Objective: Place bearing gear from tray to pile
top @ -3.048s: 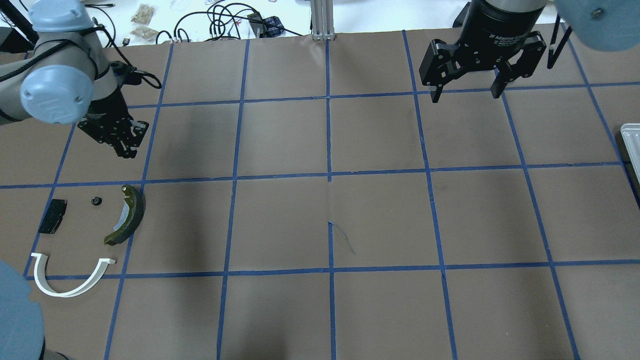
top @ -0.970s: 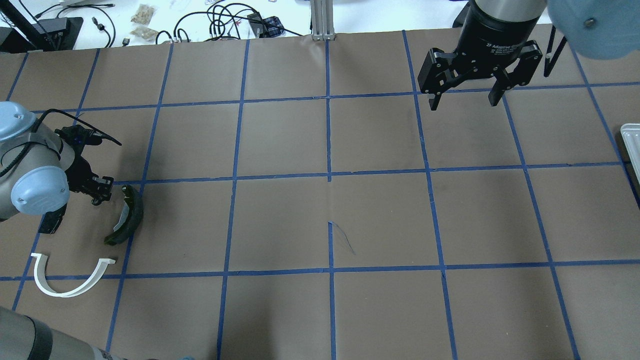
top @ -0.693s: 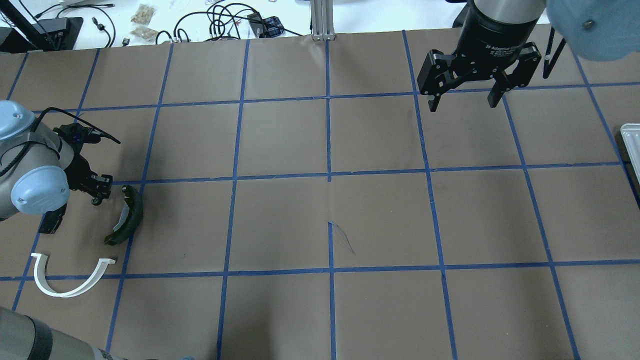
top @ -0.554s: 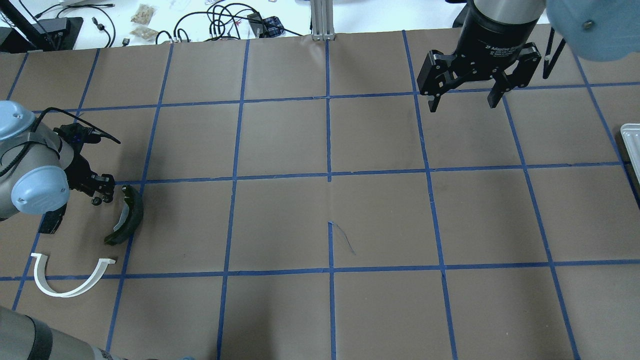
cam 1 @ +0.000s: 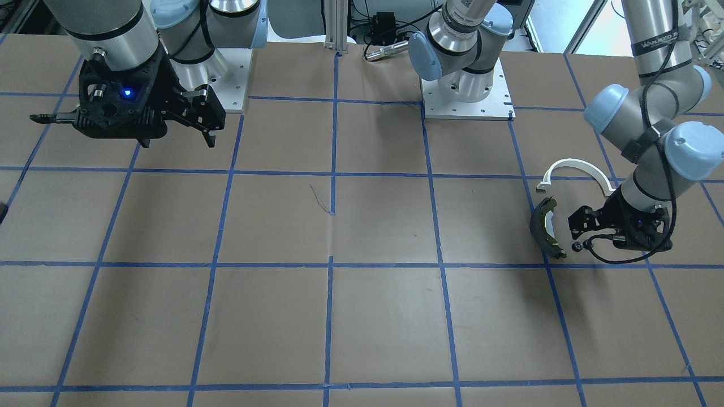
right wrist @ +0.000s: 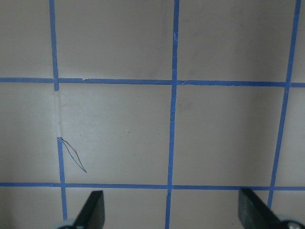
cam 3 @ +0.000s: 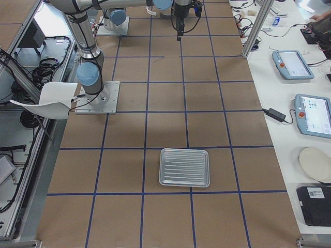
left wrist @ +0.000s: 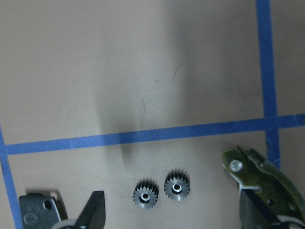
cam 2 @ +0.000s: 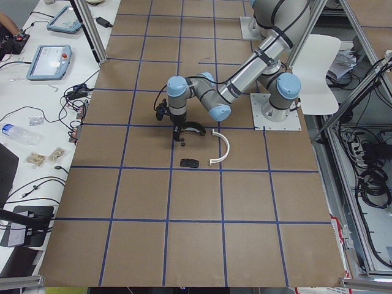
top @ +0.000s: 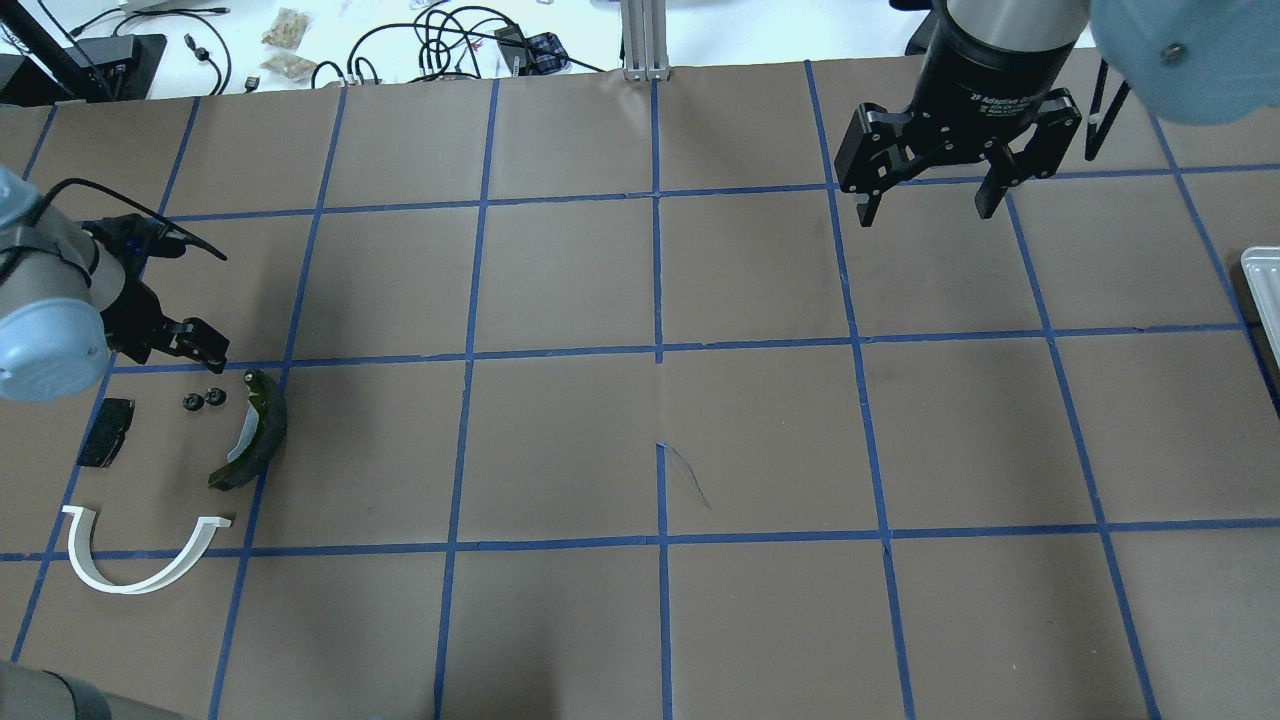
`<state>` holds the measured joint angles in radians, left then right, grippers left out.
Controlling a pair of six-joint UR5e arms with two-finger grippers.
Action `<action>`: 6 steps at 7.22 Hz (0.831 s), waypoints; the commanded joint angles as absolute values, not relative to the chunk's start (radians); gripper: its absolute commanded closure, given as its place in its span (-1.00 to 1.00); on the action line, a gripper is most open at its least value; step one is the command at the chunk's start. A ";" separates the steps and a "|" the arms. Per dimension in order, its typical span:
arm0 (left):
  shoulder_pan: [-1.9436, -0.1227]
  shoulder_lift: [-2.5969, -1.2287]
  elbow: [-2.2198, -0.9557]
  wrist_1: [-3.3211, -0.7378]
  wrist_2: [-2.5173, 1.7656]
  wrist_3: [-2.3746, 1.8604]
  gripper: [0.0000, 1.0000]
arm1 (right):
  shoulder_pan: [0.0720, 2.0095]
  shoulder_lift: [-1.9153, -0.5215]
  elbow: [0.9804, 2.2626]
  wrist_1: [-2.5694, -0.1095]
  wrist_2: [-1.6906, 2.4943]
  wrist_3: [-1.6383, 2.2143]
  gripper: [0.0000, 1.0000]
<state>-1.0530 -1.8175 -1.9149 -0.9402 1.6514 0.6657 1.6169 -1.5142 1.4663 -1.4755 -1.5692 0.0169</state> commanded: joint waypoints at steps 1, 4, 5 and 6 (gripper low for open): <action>-1.130 -1.674 -1.745 -1.346 1.647 0.573 -1.00 | 1.617 -1.514 1.466 -1.476 -1.569 0.017 -1.00; -1.351 -1.525 -1.628 -1.545 1.643 0.369 -1.00 | 1.617 -1.514 1.466 -1.476 -1.569 0.017 -1.00; -1.449 -1.516 -1.631 -1.545 1.649 0.153 -1.00 | 1.615 -1.514 1.466 -1.476 -1.571 0.017 -1.00; -1.550 -1.528 -1.631 -1.534 1.654 -0.036 -1.00 | 1.615 -1.514 1.466 -1.476 -1.571 0.018 -1.00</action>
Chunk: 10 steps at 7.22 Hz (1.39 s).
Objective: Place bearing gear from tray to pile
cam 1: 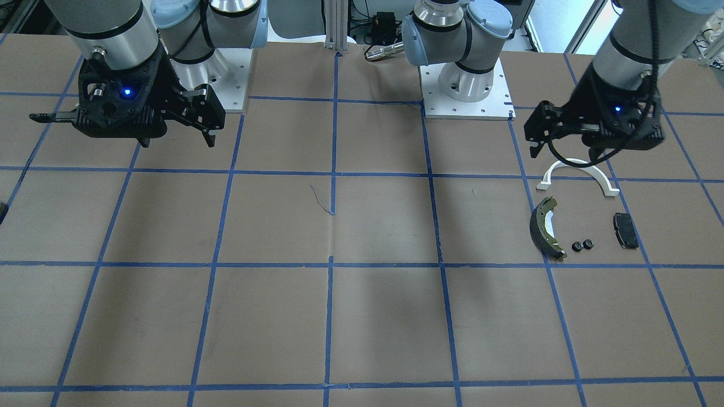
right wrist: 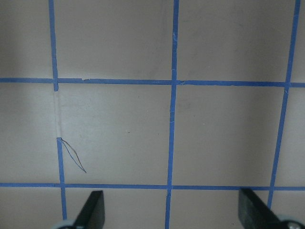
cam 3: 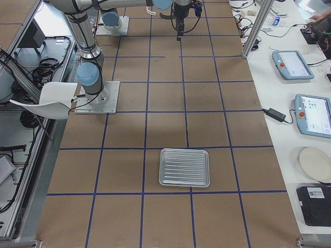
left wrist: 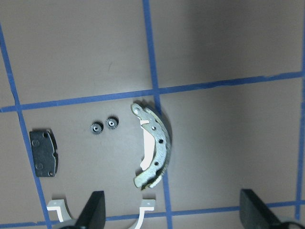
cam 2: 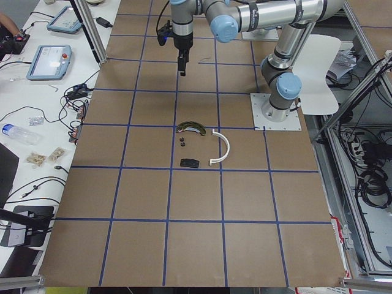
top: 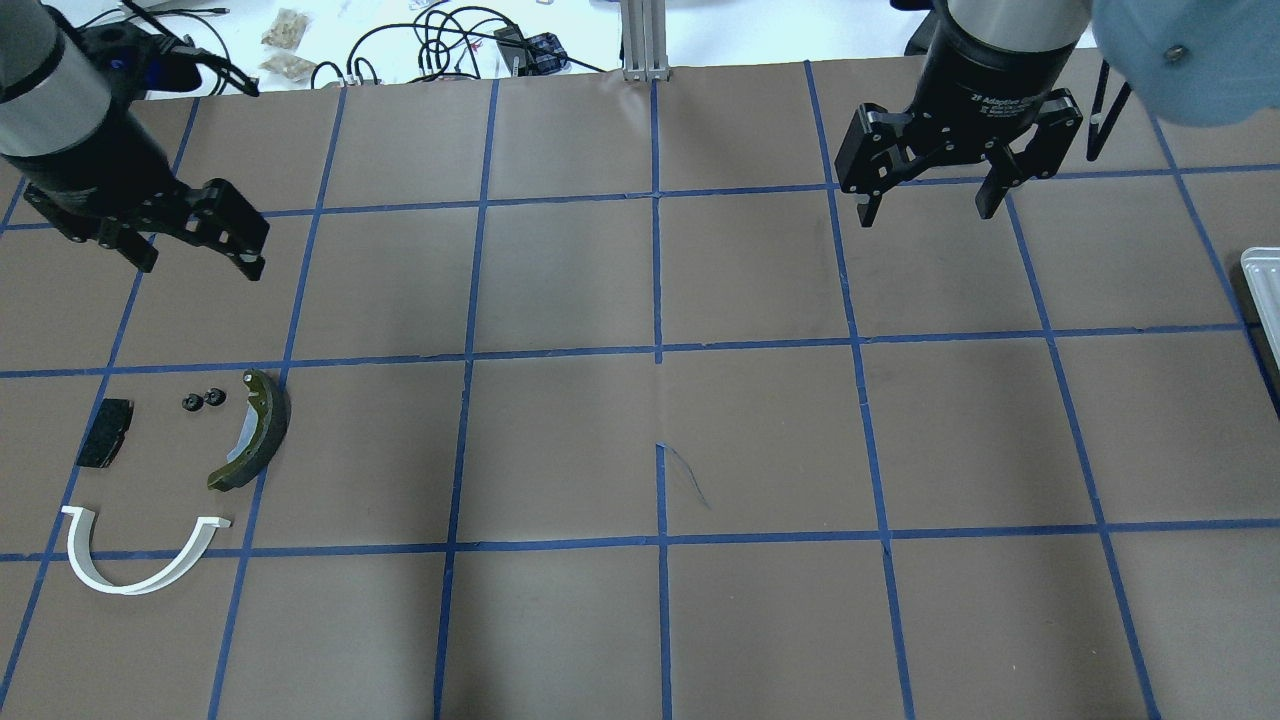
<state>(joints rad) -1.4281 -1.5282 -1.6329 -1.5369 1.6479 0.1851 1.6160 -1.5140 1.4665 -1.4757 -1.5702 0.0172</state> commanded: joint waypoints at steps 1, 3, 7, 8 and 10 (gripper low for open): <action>-1.612 -1.534 -1.631 -1.531 1.655 -0.076 -1.00 | 1.615 -1.514 1.468 -1.476 -1.571 0.018 -1.00; -1.624 -1.546 -1.632 -1.459 1.644 -0.078 -1.00 | 1.615 -1.514 1.467 -1.477 -1.571 0.018 -1.00; -1.620 -1.552 -1.620 -1.462 1.598 -0.080 -1.00 | 1.615 -1.514 1.468 -1.479 -1.571 0.018 -1.00; -1.620 -1.557 -1.620 -1.463 1.598 -0.081 -1.00 | 1.615 -1.514 1.468 -1.486 -1.571 0.020 -1.00; -1.620 -1.559 -1.620 -1.466 1.601 -0.081 -1.00 | 1.615 -1.513 1.468 -1.537 -1.574 0.020 -1.00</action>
